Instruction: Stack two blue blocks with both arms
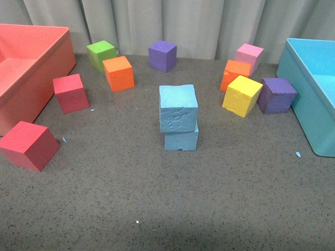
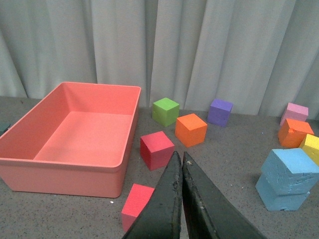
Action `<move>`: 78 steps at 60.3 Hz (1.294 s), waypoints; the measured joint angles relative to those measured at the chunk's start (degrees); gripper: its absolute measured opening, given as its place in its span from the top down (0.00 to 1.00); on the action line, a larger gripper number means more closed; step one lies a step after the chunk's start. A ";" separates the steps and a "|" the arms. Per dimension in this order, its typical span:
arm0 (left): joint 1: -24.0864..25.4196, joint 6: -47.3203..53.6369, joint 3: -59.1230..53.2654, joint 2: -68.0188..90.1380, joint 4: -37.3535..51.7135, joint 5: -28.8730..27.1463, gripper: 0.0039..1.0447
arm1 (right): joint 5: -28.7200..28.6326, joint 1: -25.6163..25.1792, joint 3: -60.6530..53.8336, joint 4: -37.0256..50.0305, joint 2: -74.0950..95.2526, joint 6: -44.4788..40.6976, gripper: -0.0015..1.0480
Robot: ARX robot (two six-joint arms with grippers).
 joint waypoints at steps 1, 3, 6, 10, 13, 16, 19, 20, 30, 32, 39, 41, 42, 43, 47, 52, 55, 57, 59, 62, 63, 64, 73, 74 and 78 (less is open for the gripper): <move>-0.02 0.00 0.00 -0.35 -0.35 0.00 0.97 | 0.00 0.00 0.00 0.00 0.00 -0.02 0.09; -0.02 0.00 0.00 -0.87 -0.87 0.00 0.97 | 0.00 0.00 0.00 0.00 0.00 -0.02 0.09; -0.02 0.00 0.00 -1.70 -1.73 0.00 0.97 | 0.00 0.00 0.00 0.00 0.00 -0.02 0.09; 0.00 0.00 0.00 -3.08 -3.08 0.00 0.97 | 0.00 0.00 0.00 0.00 0.00 0.00 0.09; 0.00 0.00 0.00 -3.78 -3.78 0.00 0.97 | 0.00 0.00 0.00 0.00 0.00 0.00 0.09; 0.00 0.02 0.02 -10.25 -12.07 0.04 0.97 | 0.00 0.00 0.00 0.00 0.00 0.00 0.09; -0.02 0.00 0.02 -13.27 -14.51 0.02 0.97 | 0.02 0.00 0.00 0.00 0.00 0.00 0.09; -0.02 0.02 0.02 -13.64 -14.60 0.02 0.97 | 0.02 0.00 0.00 0.00 0.00 0.00 0.09; -0.02 0.00 0.02 -14.56 -14.99 0.00 0.88 | 0.00 0.00 0.00 0.00 0.00 -0.02 0.09; 0.00 0.00 0.02 -14.56 -14.99 0.00 0.81 | 0.00 0.00 0.00 0.00 0.00 -0.02 0.09; -0.02 0.00 0.02 -14.60 -14.99 0.00 0.62 | 0.00 0.00 0.00 0.00 0.00 0.00 0.09; -0.02 0.00 0.02 -14.62 -14.99 0.00 0.55 | 0.00 0.00 0.00 0.00 0.00 -0.02 0.09; 0.00 0.00 0.02 -14.62 -14.99 0.02 0.50 | 0.00 0.00 0.00 0.00 0.00 0.00 0.09; -0.02 0.00 0.02 -14.62 -14.99 0.00 0.46 | 0.00 0.00 0.00 0.00 0.00 -0.02 0.09; 0.00 0.00 0.02 -14.62 -14.99 0.00 0.36 | 0.00 0.00 0.00 0.00 0.00 -0.02 0.09; -0.02 0.00 0.02 -14.62 -14.99 0.00 0.20 | 0.00 0.00 0.00 0.00 0.00 0.00 0.09; -0.02 0.00 0.02 -14.62 -14.99 0.02 0.12 | 0.00 0.00 0.00 0.00 0.00 -0.02 0.09; 0.00 0.00 0.02 -14.62 -14.99 0.00 0.07 | 0.00 -0.02 0.00 0.00 0.00 -0.02 0.09; -0.02 0.13 0.02 -14.62 -14.99 0.00 0.04 | 0.00 0.00 0.00 0.00 0.00 0.00 0.09; -0.02 0.13 0.02 -14.62 -14.99 0.00 0.07 | 0.00 0.00 0.00 0.00 0.00 -0.02 0.09; -0.02 0.13 0.02 -14.62 -14.99 0.00 0.06 | 0.00 0.00 0.00 0.00 0.00 -0.02 0.09; -0.02 0.13 0.02 -14.62 -14.99 0.00 0.06 | 0.00 0.00 0.00 0.00 0.00 0.00 0.09; -0.02 0.13 0.02 -14.62 -14.99 0.00 0.06 | 0.00 0.00 0.00 0.00 0.00 0.00 0.09; -0.02 0.13 0.02 -14.62 -14.99 0.00 0.06 | 0.00 0.00 0.00 0.00 0.00 -0.02 0.09; -0.02 0.13 0.02 -14.62 -14.99 0.00 0.06 | 0.00 0.00 0.00 0.00 0.00 -0.02 0.09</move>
